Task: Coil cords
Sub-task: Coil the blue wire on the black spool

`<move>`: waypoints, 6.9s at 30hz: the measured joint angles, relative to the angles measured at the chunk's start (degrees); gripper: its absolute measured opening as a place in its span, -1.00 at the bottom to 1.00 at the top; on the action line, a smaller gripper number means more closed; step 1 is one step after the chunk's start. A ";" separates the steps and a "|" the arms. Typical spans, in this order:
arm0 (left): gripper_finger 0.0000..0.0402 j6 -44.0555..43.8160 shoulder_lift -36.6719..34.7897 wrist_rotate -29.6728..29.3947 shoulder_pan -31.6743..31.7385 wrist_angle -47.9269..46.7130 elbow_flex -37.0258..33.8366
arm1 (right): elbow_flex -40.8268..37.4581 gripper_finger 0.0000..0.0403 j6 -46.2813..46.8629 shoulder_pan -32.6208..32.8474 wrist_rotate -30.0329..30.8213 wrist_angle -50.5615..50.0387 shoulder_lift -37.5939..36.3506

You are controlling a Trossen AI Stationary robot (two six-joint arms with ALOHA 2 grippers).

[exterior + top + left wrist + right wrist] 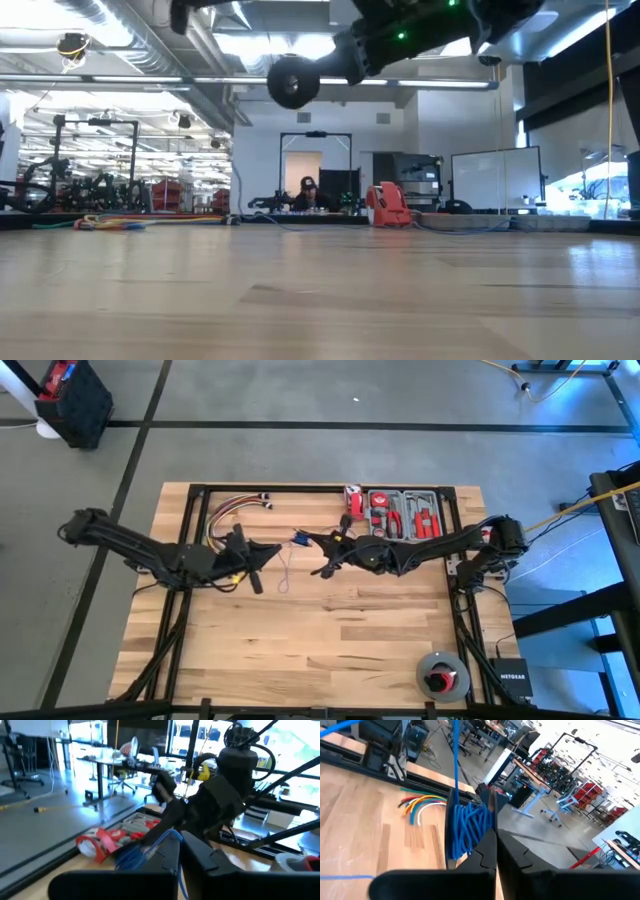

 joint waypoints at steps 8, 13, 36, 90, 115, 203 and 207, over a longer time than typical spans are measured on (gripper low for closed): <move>-1.00 1.75 10.53 2.41 0.82 8.45 2.84 | 3.16 -0.99 3.27 0.00 -0.26 -2.03 2.61; -1.00 2.52 17.99 2.93 1.45 8.09 6.24 | 3.23 -0.99 5.69 0.00 -1.57 -2.05 2.63; -1.00 -1.82 27.01 2.54 4.55 -4.69 8.90 | 4.15 -0.99 14.74 0.07 -11.50 0.87 1.50; -1.00 -0.18 28.38 -0.34 3.96 -6.61 9.01 | 18.22 -0.99 9.62 1.64 -13.02 -30.44 -11.95; -0.40 0.21 27.09 0.33 2.89 -5.80 9.11 | 30.85 -0.99 8.63 2.03 -11.10 -39.79 -13.39; -0.97 2.40 14.71 11.51 3.90 -2.12 9.09 | 24.28 -1.00 7.61 4.18 2.60 -34.50 0.08; -0.96 6.14 16.23 8.76 4.00 -0.14 9.14 | 25.16 -1.00 9.97 4.24 1.91 -34.43 0.03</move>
